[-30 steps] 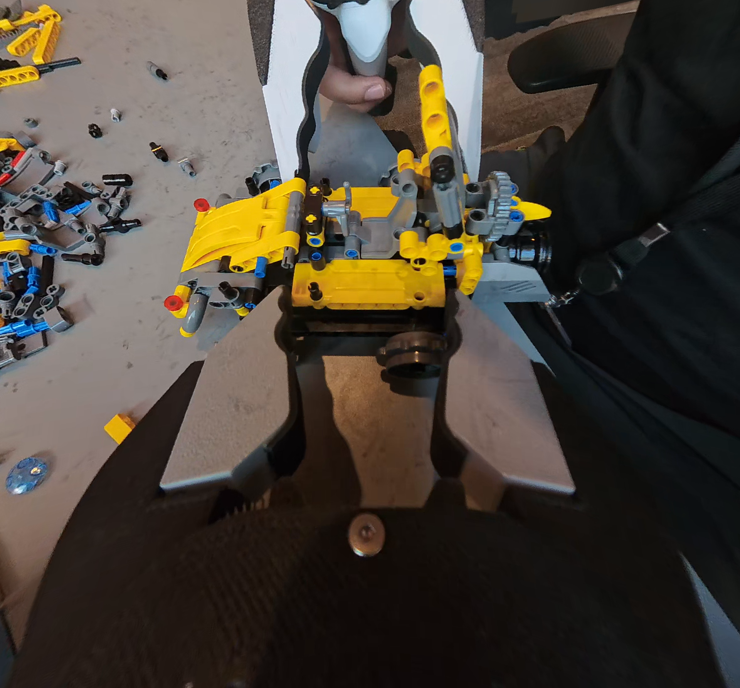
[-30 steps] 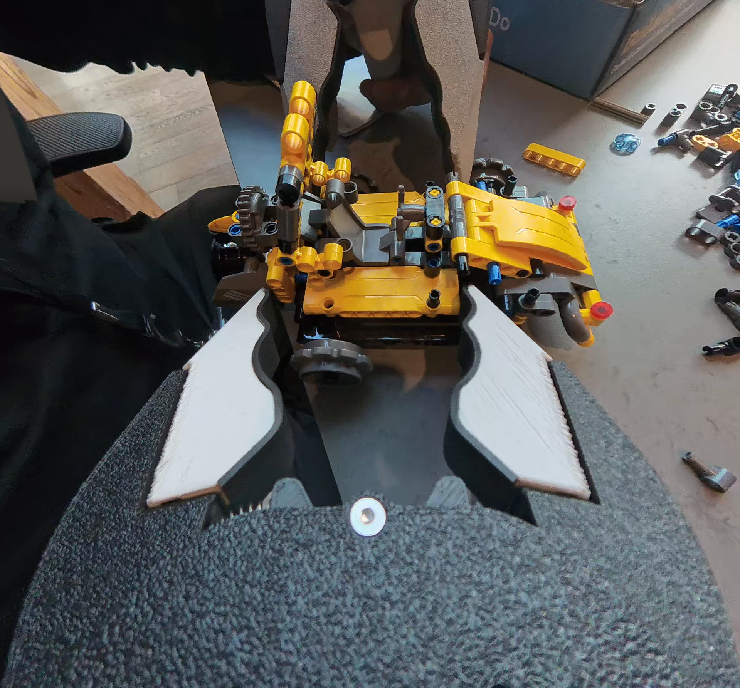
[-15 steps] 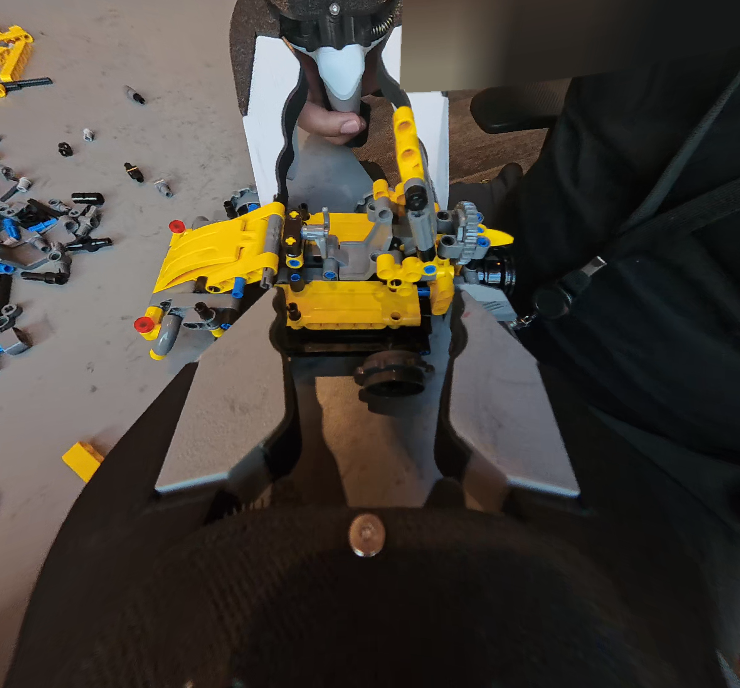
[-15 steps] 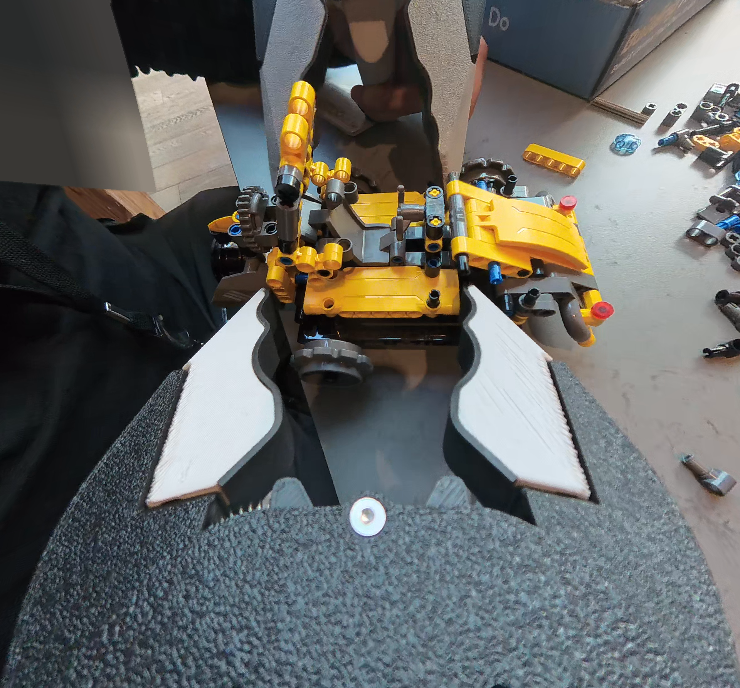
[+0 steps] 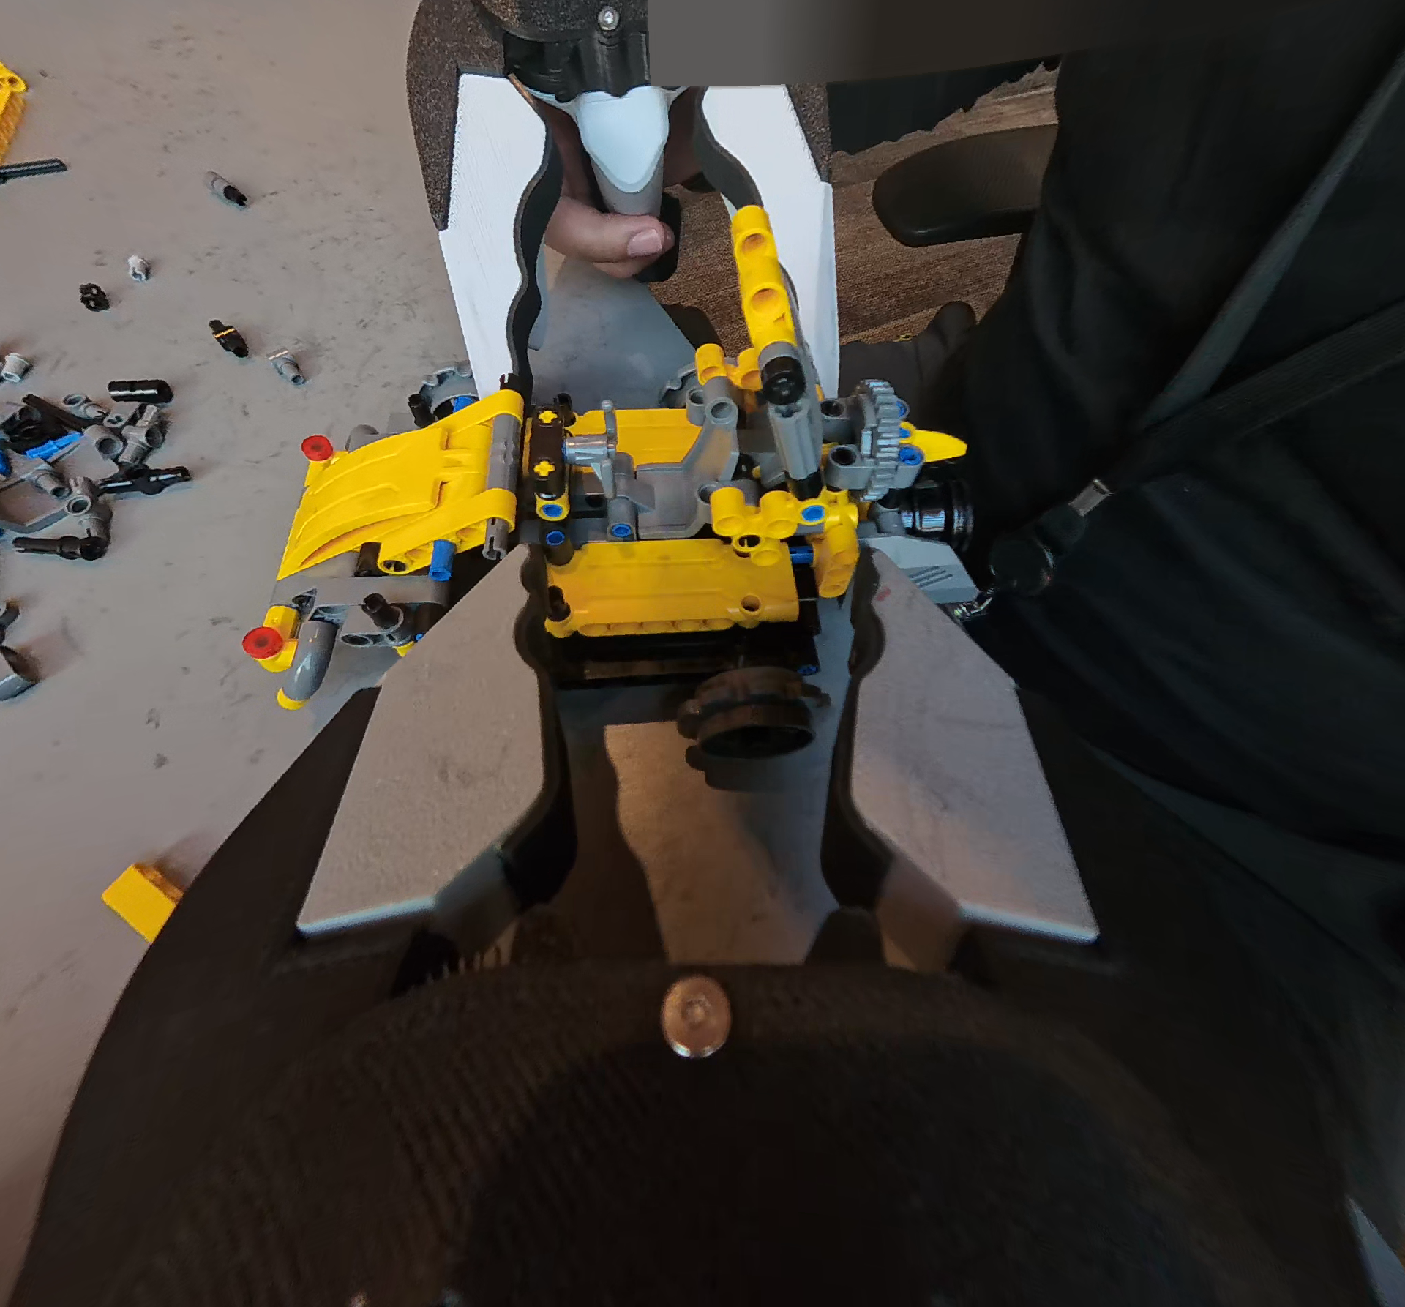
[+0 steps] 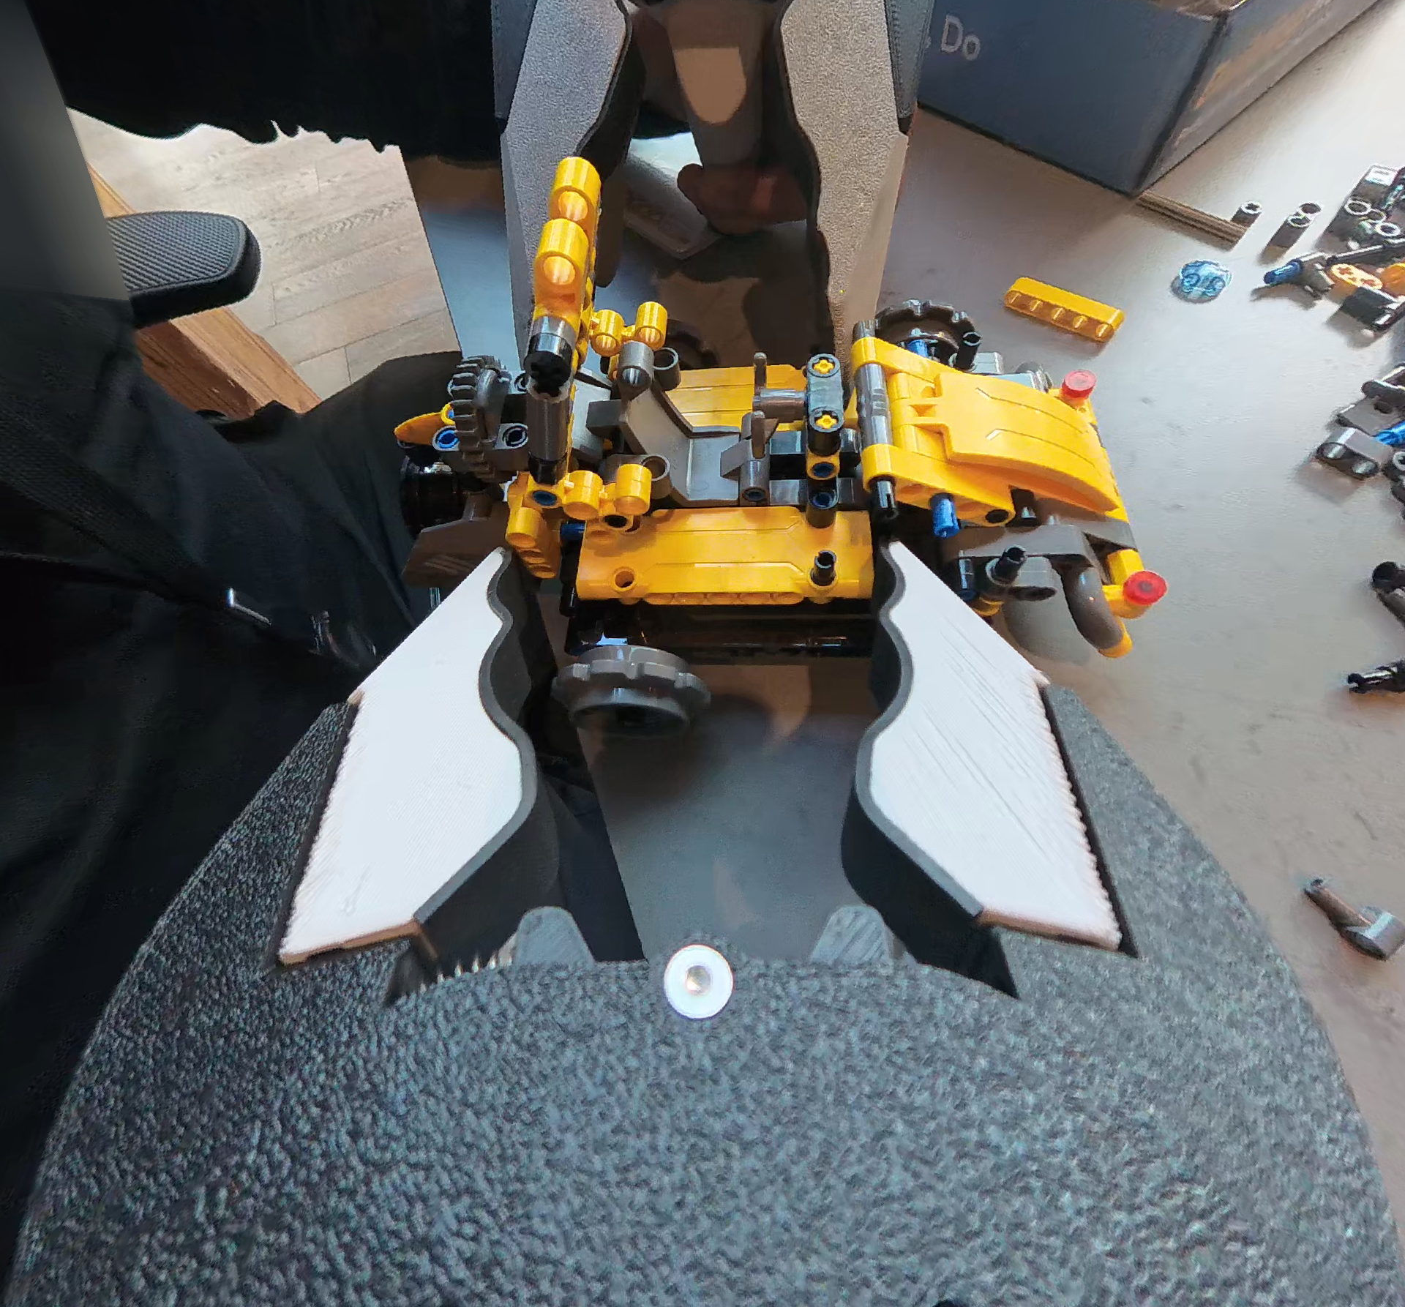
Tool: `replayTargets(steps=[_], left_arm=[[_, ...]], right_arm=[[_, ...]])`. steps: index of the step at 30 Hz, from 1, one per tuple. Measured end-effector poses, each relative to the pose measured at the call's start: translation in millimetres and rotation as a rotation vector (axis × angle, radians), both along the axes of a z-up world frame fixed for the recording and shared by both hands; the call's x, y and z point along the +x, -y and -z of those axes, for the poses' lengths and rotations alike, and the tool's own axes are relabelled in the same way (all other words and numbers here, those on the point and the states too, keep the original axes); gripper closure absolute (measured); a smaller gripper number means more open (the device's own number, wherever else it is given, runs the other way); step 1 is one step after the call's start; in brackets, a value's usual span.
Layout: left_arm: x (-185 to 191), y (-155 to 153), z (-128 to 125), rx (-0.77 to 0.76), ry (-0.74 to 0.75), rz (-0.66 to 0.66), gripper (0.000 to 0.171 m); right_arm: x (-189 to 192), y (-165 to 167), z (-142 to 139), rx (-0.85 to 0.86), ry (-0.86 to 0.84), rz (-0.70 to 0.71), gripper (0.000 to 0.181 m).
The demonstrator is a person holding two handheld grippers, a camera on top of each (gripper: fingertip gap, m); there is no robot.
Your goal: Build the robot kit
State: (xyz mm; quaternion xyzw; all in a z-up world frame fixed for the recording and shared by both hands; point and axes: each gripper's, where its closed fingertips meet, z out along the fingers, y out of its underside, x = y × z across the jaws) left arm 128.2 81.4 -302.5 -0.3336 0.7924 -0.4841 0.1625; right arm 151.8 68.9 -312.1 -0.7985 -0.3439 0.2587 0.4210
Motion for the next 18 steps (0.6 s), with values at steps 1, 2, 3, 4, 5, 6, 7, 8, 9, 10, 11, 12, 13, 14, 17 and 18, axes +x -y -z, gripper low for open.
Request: replayTargets(steps=[1, 2, 3, 4, 5, 6, 7, 8, 9, 10, 11, 12, 13, 14, 17, 18], left_arm=[[0.4, -0.5, 0.0, -0.002, -0.001, 0.001, 0.093], [0.8, -1.0, 0.0, -0.006, -0.004, 0.001, 0.093], [1.1, -1.7, 0.0, -0.006, -0.005, 0.001, 0.094], [1.2, -2.0, 0.0, -0.008, -0.006, 0.001, 0.094], [1.3, -2.5, 0.0, -0.009, -0.007, -0.001, 0.094], [1.3, -2.9, -0.1, -0.011, -0.008, -0.001, 0.094], [1.3, -2.9, -0.1, -0.011, -0.008, 0.0, 0.094], [1.3, -2.8, -0.1, -0.01, -0.007, 0.0, 0.094], [1.2, -2.6, -0.1, -0.01, -0.007, 0.0, 0.094], [1.2, -2.6, -0.1, -0.008, -0.006, 0.0, 0.094], [1.1, -2.6, -0.1, -0.005, -0.003, 0.001, 0.094], [1.0, -2.6, -0.1, -0.004, -0.002, 0.001, 0.094], [1.1, -2.7, -0.1, -0.004, -0.002, 0.0, 0.094], [1.2, -2.8, 0.0, -0.005, -0.003, 0.0, 0.094], [2.2, -3.9, 0.0, -0.007, -0.005, -0.009, 0.094], [2.5, -4.3, 0.1, -0.008, -0.006, -0.012, 0.094]], right_arm=[[0.4, -0.4, 0.0, -0.001, 0.0, -0.001, 0.091], [0.7, -0.8, 0.0, -0.003, -0.002, -0.002, 0.092], [1.1, -1.4, 0.1, -0.003, 0.0, -0.004, 0.092], [1.3, -1.9, 0.1, -0.003, 0.001, -0.007, 0.092], [1.4, -2.4, 0.1, -0.007, 0.0, -0.008, 0.092], [1.3, -2.8, 0.0, -0.007, -0.001, -0.008, 0.092], [1.3, -2.7, 0.1, -0.005, 0.001, -0.008, 0.093], [1.3, -2.7, 0.0, -0.002, 0.002, -0.009, 0.092], [1.2, -2.7, -0.1, 0.0, 0.002, -0.01, 0.093], [1.1, -2.6, -0.1, 0.002, 0.002, -0.011, 0.093], [1.0, -2.6, -0.2, 0.004, 0.002, -0.013, 0.092], [0.9, -2.6, -0.3, 0.006, 0.003, -0.014, 0.092], [1.0, -2.8, -0.3, 0.006, 0.002, -0.014, 0.092], [1.2, -2.8, -0.3, 0.004, 0.001, -0.015, 0.092], [2.4, -4.2, -0.1, -0.002, -0.004, -0.02, 0.092], [2.6, -4.7, -0.2, -0.004, -0.006, -0.02, 0.092]])
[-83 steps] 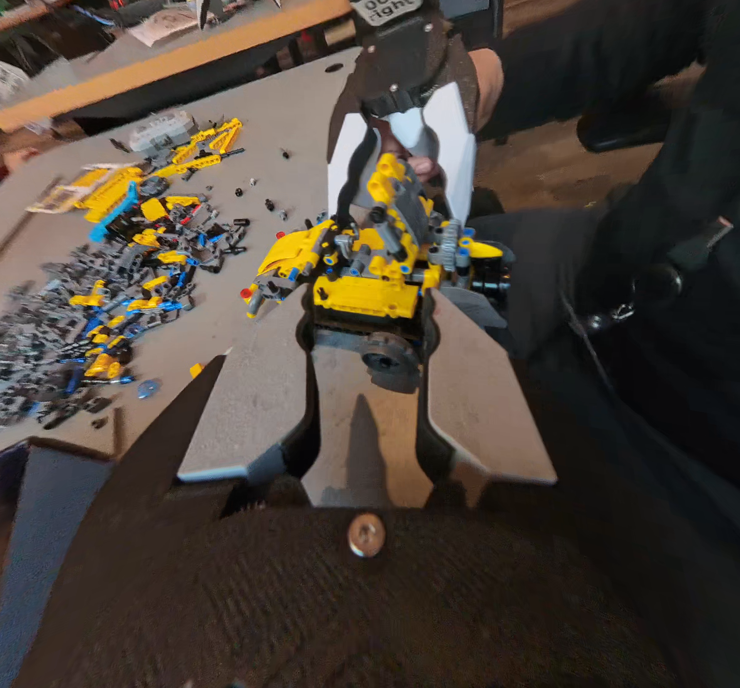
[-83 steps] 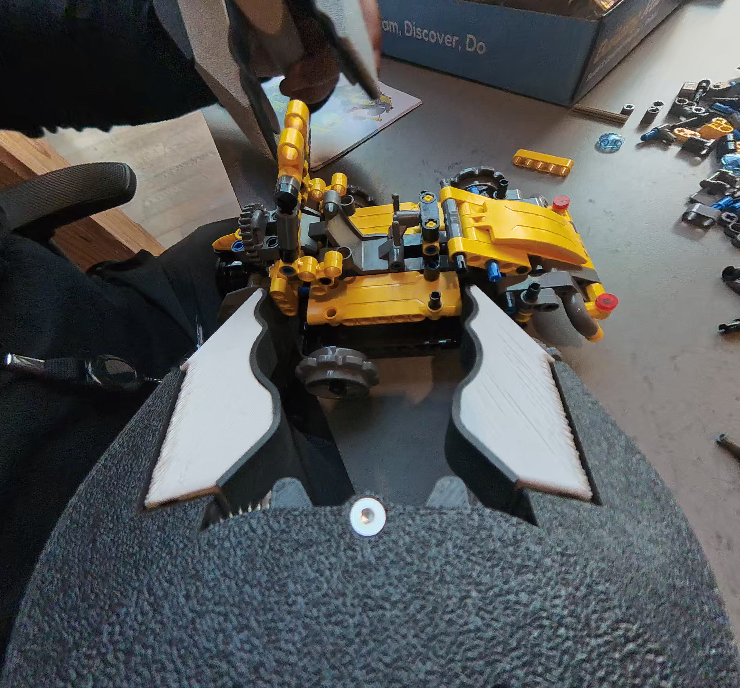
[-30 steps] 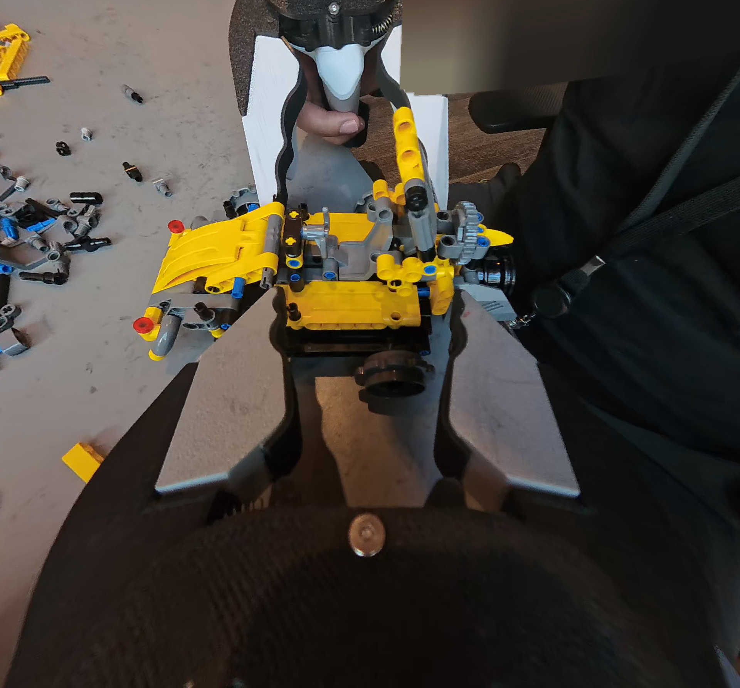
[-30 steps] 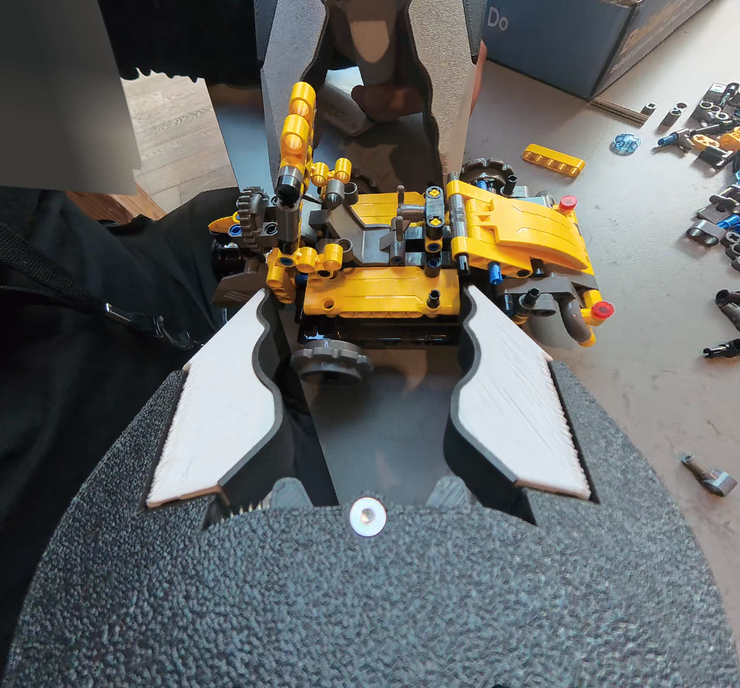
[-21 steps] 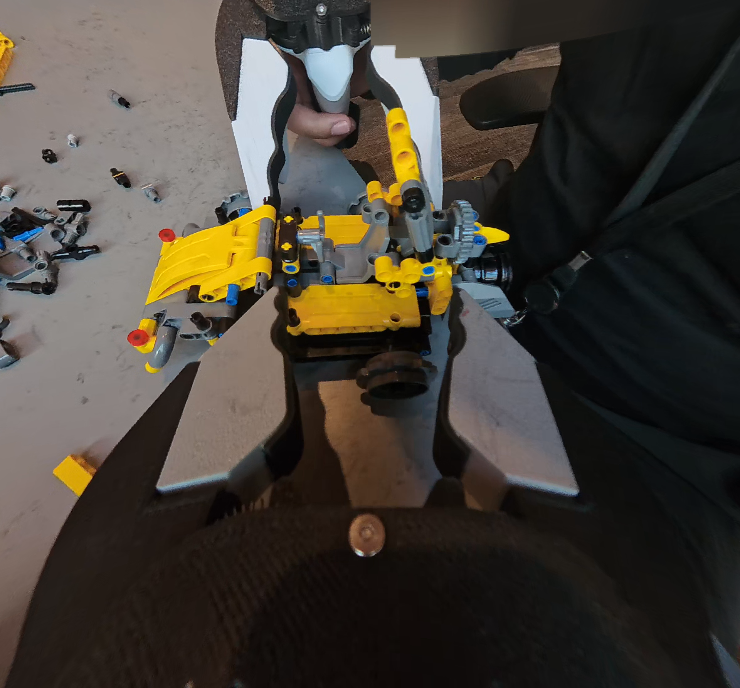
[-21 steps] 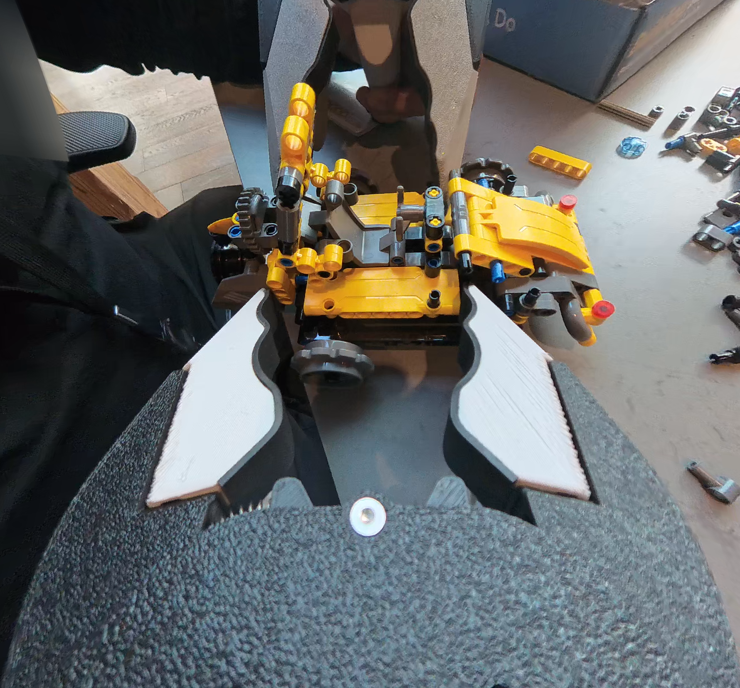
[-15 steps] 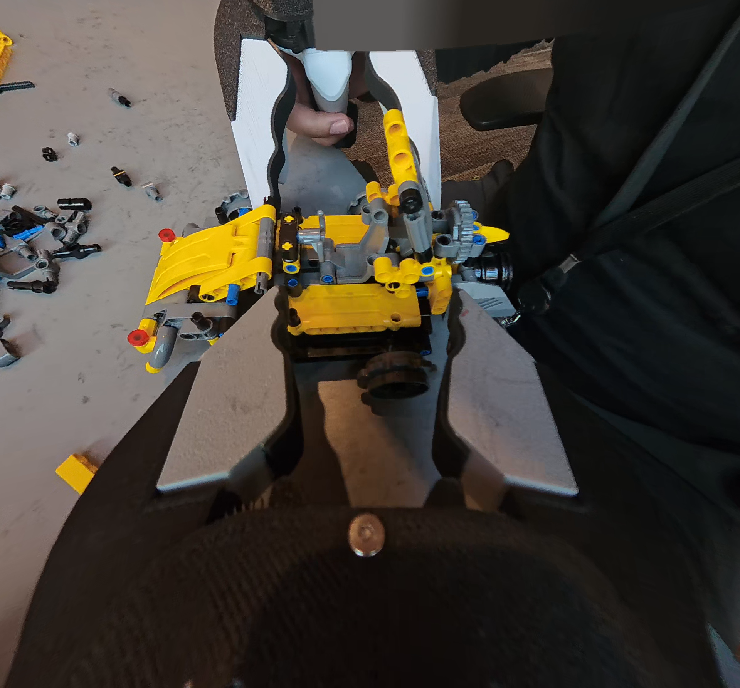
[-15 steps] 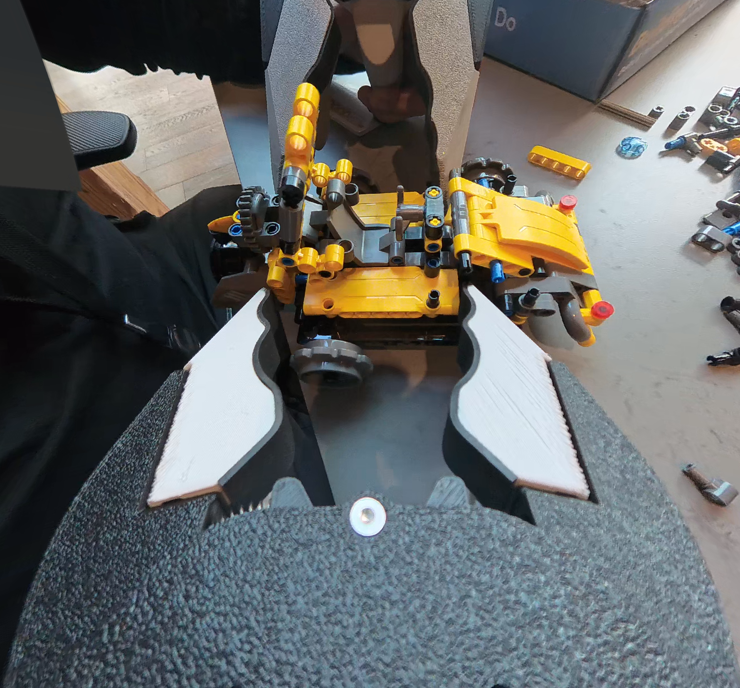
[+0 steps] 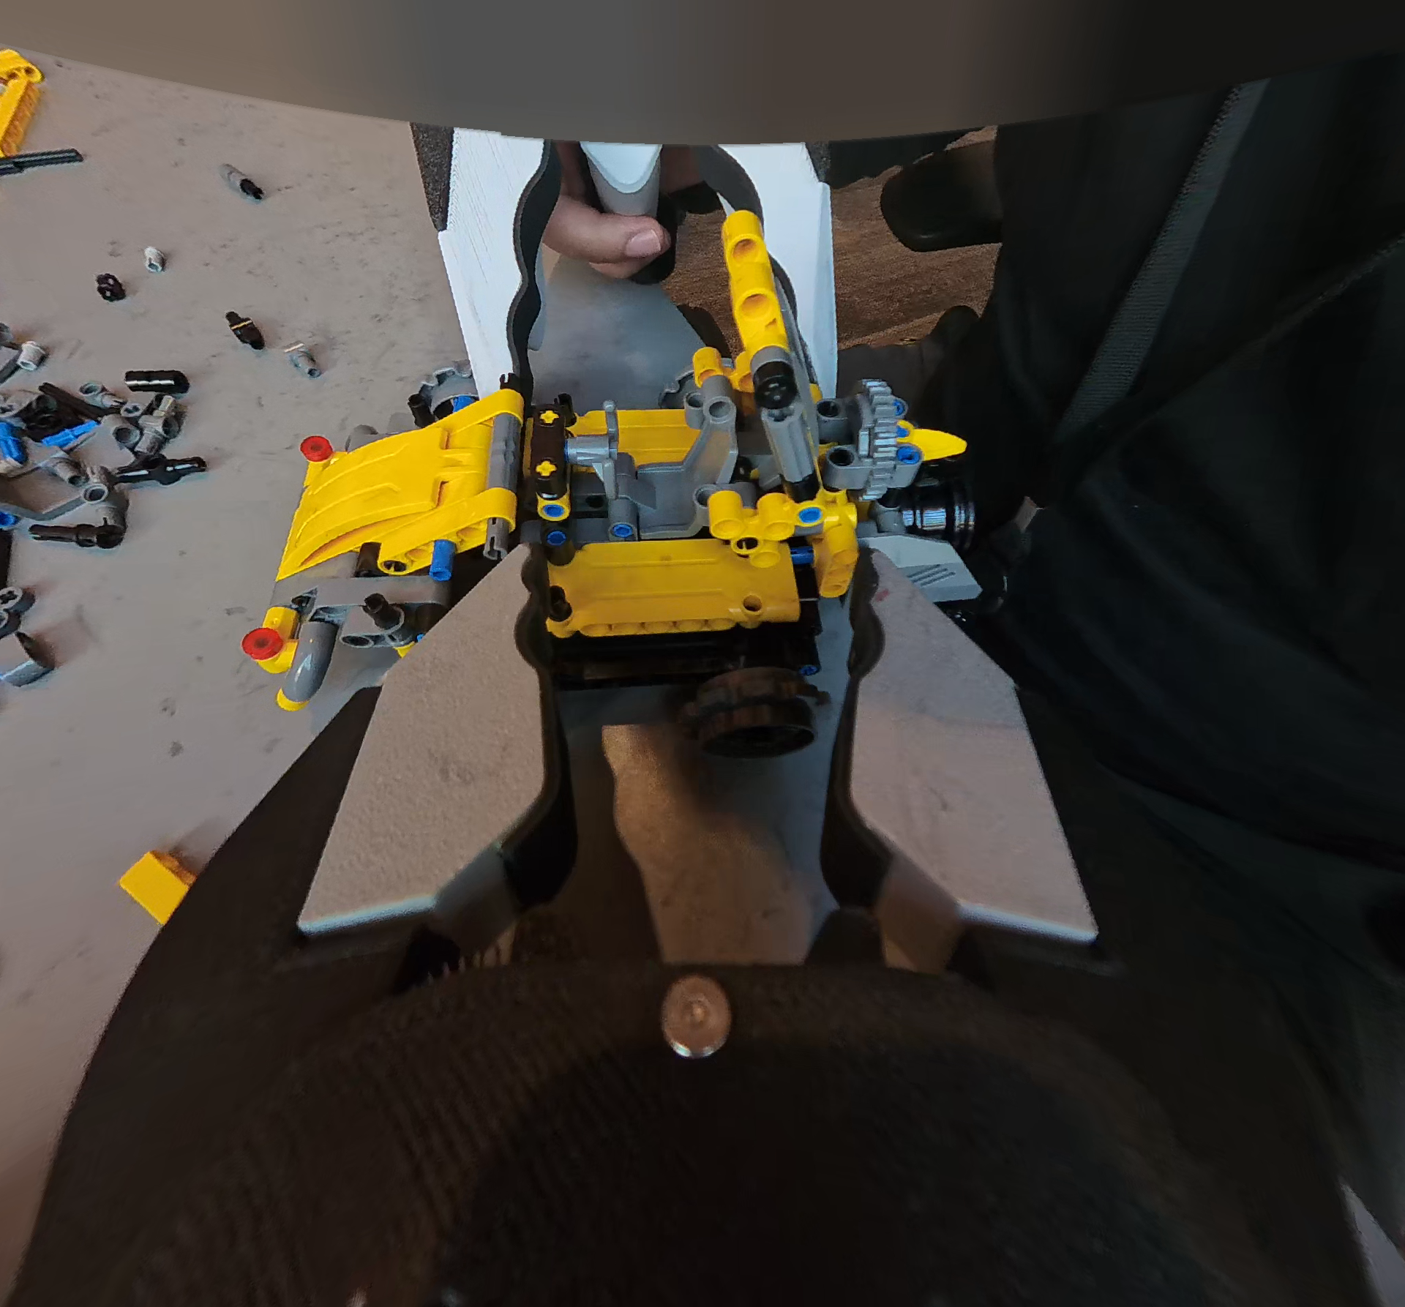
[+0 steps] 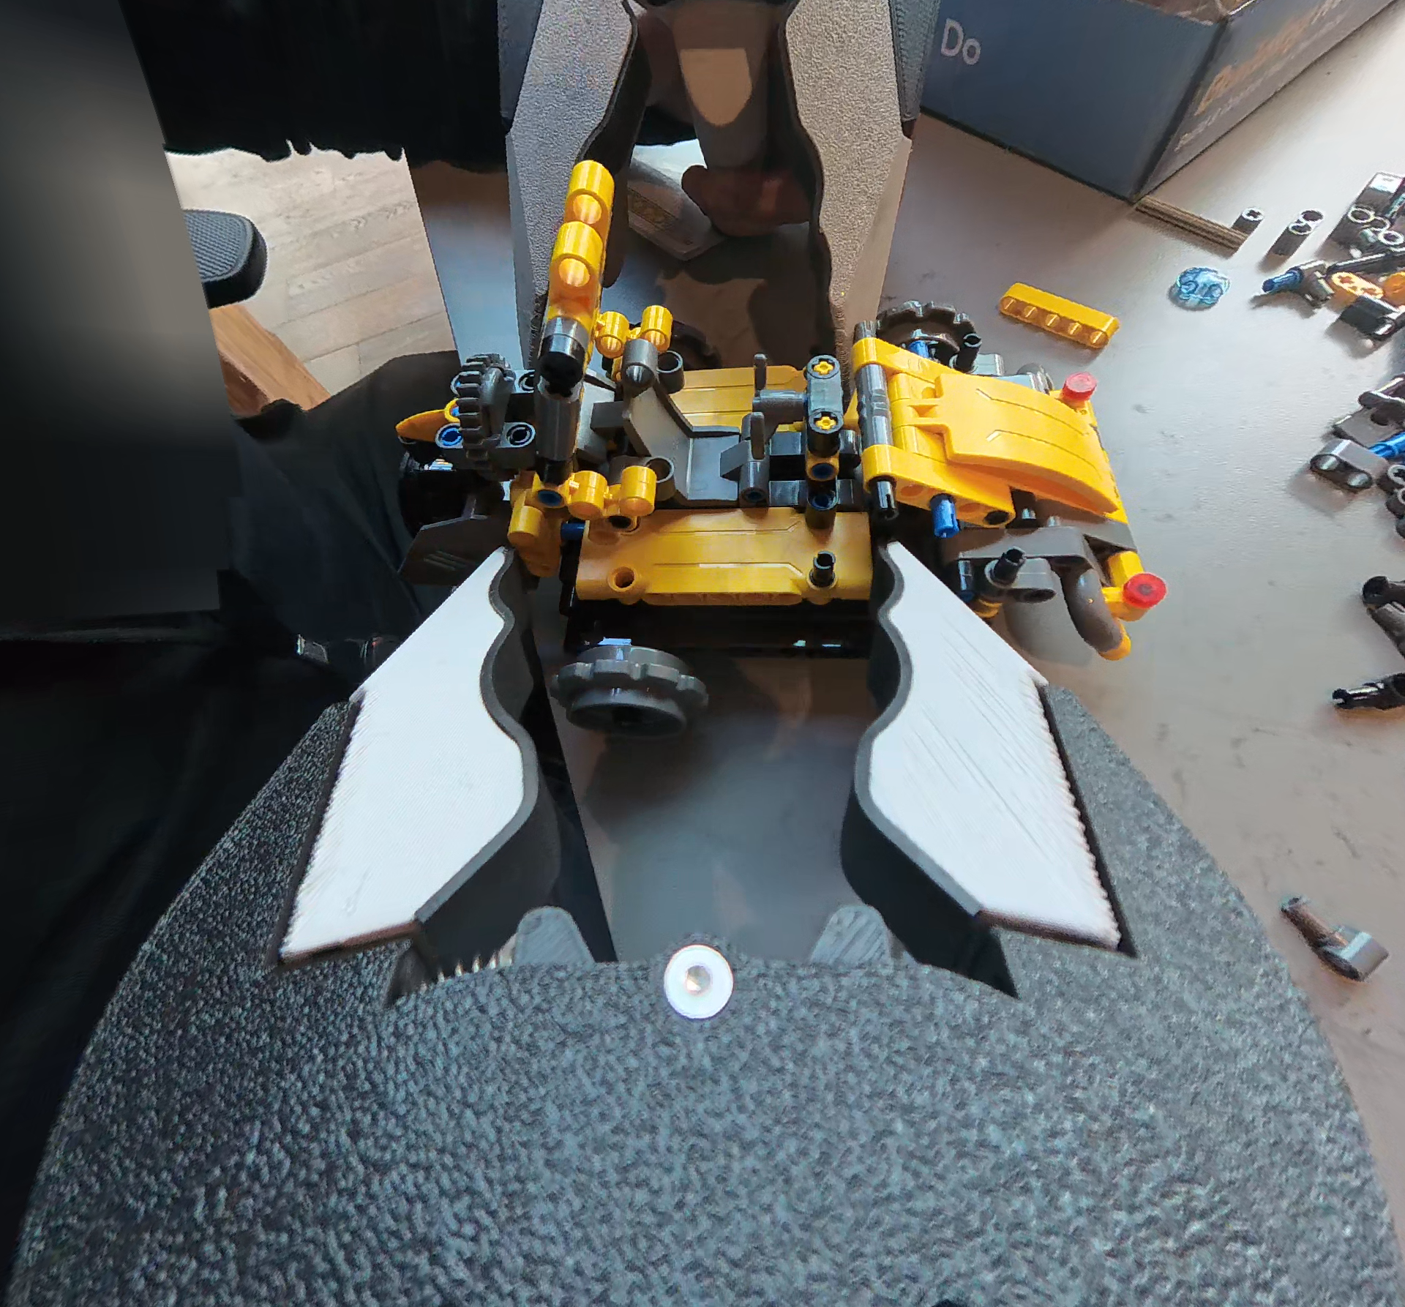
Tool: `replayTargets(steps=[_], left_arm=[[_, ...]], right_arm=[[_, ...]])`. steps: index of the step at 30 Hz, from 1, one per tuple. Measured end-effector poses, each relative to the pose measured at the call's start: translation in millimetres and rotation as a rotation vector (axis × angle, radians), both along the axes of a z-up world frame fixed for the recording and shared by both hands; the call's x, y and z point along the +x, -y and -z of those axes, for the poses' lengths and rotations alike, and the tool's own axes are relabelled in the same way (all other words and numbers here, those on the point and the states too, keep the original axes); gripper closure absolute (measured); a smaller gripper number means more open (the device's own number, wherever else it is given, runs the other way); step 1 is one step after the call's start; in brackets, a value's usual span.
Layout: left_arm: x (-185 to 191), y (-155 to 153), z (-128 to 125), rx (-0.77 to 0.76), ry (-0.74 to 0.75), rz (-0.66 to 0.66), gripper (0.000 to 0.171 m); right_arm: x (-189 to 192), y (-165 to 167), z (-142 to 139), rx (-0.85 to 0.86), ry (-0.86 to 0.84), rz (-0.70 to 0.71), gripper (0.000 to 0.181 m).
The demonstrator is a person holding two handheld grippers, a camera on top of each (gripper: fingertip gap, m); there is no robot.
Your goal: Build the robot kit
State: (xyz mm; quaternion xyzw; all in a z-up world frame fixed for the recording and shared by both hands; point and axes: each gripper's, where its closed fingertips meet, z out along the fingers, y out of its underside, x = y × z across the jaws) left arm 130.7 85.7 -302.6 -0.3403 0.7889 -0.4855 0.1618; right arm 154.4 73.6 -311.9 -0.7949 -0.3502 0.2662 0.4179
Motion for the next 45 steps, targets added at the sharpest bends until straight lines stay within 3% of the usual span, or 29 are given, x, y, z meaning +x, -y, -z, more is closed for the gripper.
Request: replayTargets(steps=[20, 31, 39, 45], left_arm=[[-1.0, 1.4, 0.7, 0.039, 0.037, 0.001, 0.093], [0.3, -1.5, -1.6, -0.016, 0.003, 0.004, 0.1], [3.5, -3.3, 1.7, 0.029, 0.018, -0.021, 0.087], [2.9, -3.2, 0.0, 0.002, 0.006, -0.012, 0.095]], right_arm=[[-1.1, 1.5, 0.5, 0.046, 0.041, -0.015, 0.092], [0.4, -0.3, -1.9, 0.025, 0.004, -0.039, 0.1], [0.6, -4.0, 3.9, 0.059, 0.084, -0.035, 0.083], [0.7, -1.9, 2.9, 0.04, 0.066, -0.031, 0.086]])
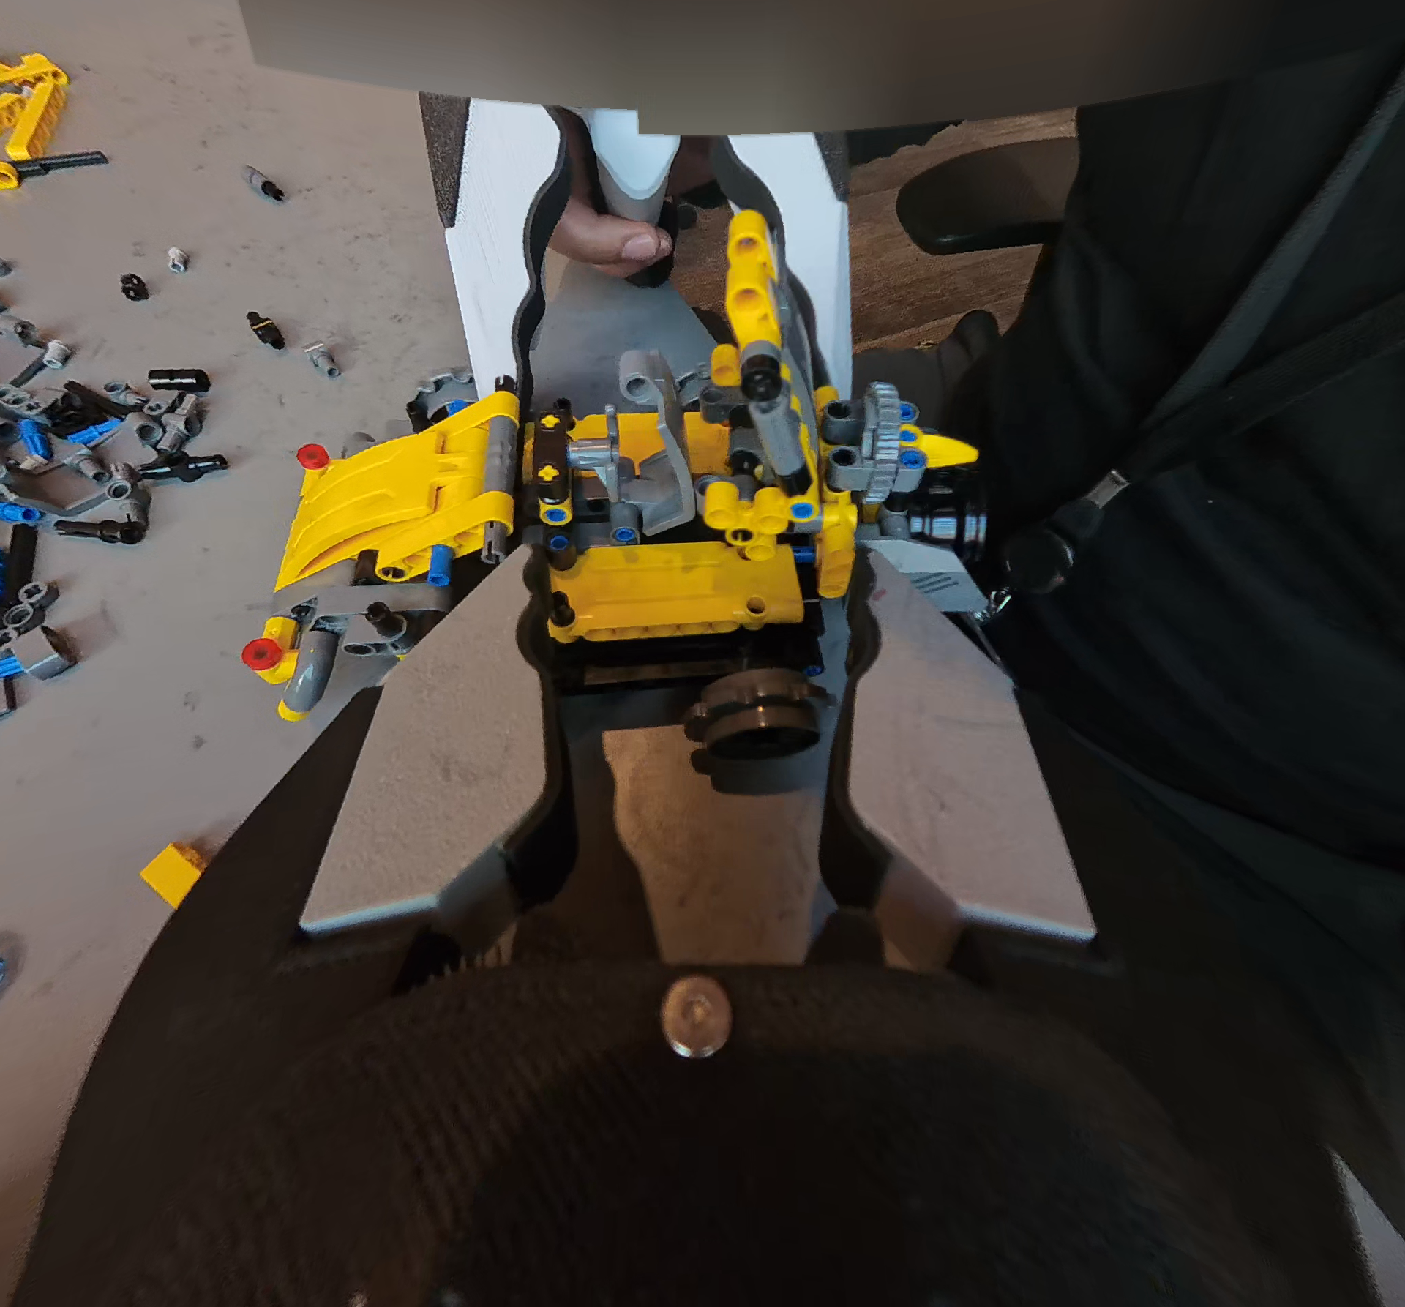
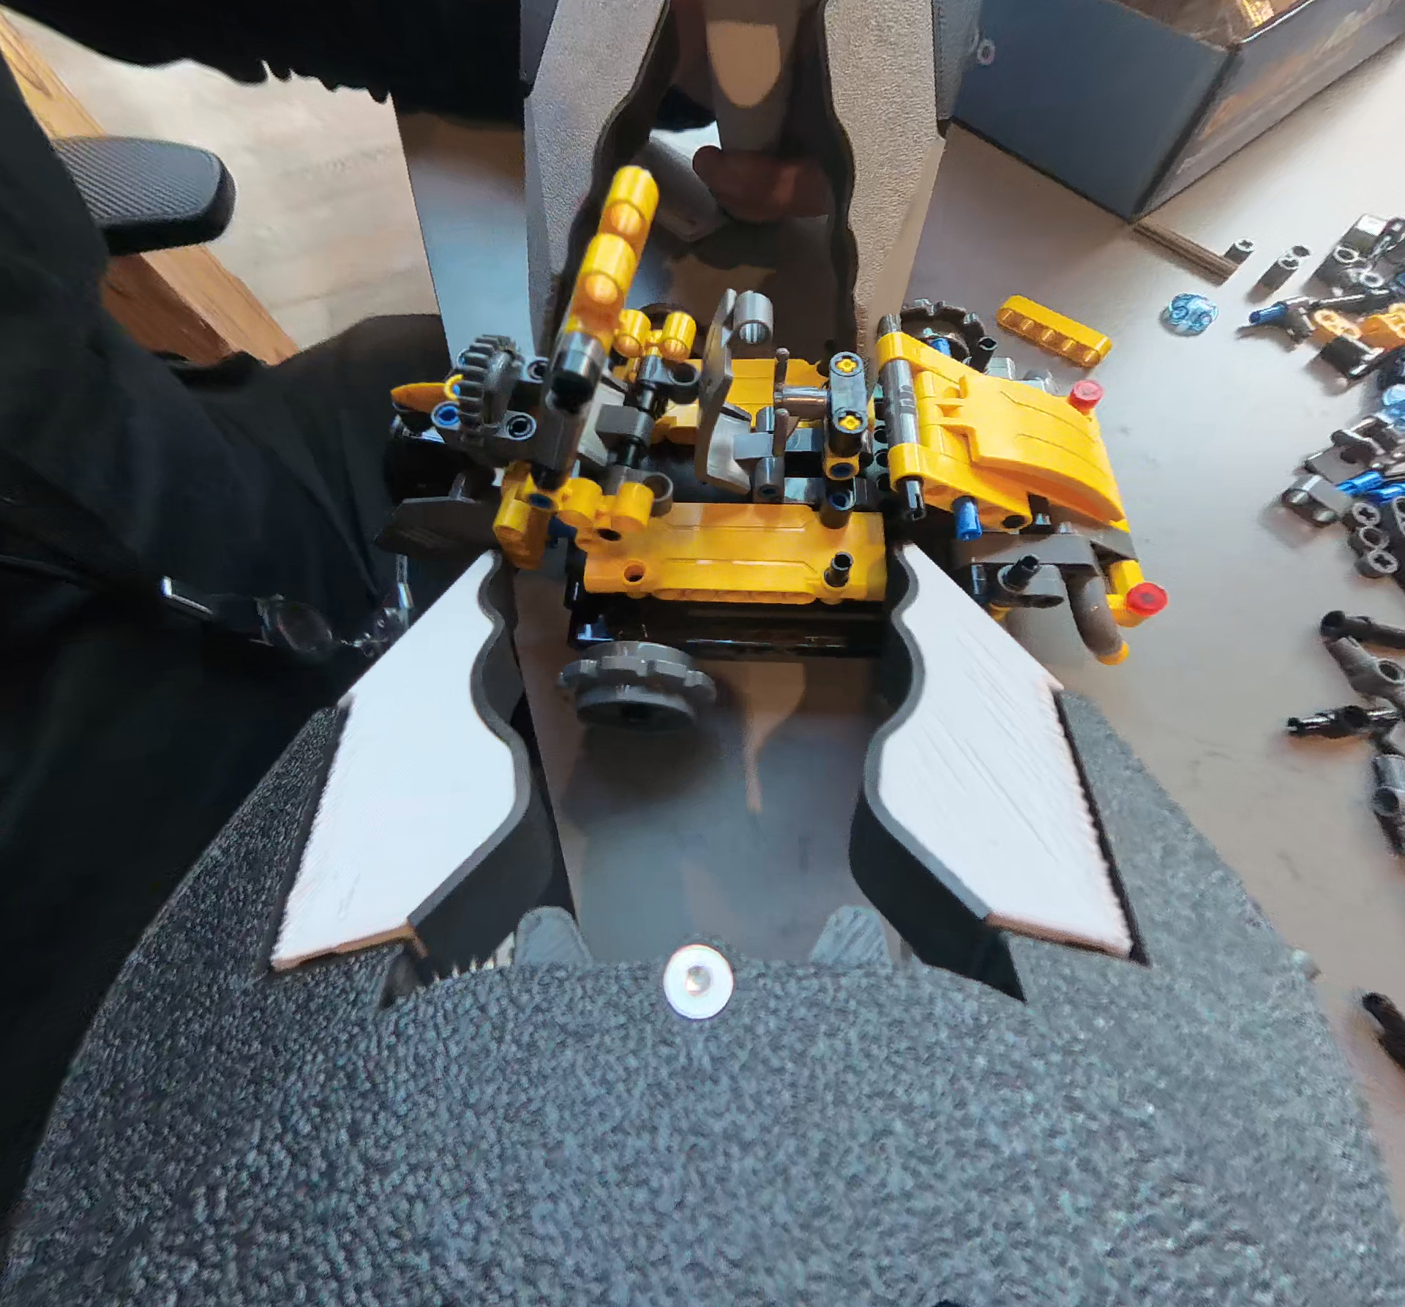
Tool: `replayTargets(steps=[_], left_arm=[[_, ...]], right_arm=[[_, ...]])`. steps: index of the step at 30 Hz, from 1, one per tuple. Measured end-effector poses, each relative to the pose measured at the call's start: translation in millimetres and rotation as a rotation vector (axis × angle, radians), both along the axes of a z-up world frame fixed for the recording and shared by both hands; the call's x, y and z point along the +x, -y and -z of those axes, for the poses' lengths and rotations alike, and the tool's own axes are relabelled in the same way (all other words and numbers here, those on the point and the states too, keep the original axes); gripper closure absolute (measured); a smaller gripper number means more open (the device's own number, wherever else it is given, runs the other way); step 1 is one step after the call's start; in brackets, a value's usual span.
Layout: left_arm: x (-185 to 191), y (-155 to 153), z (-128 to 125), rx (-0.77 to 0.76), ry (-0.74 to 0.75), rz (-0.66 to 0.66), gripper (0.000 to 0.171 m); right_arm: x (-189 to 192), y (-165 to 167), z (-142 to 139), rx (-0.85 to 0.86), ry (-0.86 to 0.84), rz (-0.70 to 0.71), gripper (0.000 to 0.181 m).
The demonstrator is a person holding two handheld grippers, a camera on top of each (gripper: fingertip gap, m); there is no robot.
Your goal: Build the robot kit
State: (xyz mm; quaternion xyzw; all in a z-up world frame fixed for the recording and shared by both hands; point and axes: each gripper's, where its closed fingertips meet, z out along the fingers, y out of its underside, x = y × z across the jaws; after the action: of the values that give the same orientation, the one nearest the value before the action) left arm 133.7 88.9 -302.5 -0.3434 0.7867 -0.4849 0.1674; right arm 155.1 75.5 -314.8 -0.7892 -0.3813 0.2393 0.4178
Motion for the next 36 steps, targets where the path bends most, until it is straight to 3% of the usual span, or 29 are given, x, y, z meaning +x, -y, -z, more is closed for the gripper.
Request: replayTargets(steps=[15, 20, 25, 28, 36], left_arm=[[-3.8, -3.9, -5.2, 0.0, 0.0, -0.031, 0.092], [-11.8, -7.4, -4.1, 0.07, 0.01, -0.084, 0.109], [-19.5, -8.9, -5.3, 0.111, -0.004, -0.149, 0.113], [-16.8, -7.7, -12.3, 0.042, 0.01, -0.205, 0.138], [-20.5, -19.3, -8.2, 0.081, 0.002, -0.321, 0.144]], right_arm=[[5.2, -4.5, -0.7, 0.001, -0.005, 0.027, 0.094], [5.0, -5.2, -0.6, 0.007, 0.005, 0.046, 0.093], [6.7, -5.8, 1.1, 0.027, 0.034, 0.09, 0.094], [7.5, -8.9, 0.9, 0.032, 0.037, 0.129, 0.099], [8.9, -9.8, 1.4, 0.033, 0.046, 0.201, 0.098]])
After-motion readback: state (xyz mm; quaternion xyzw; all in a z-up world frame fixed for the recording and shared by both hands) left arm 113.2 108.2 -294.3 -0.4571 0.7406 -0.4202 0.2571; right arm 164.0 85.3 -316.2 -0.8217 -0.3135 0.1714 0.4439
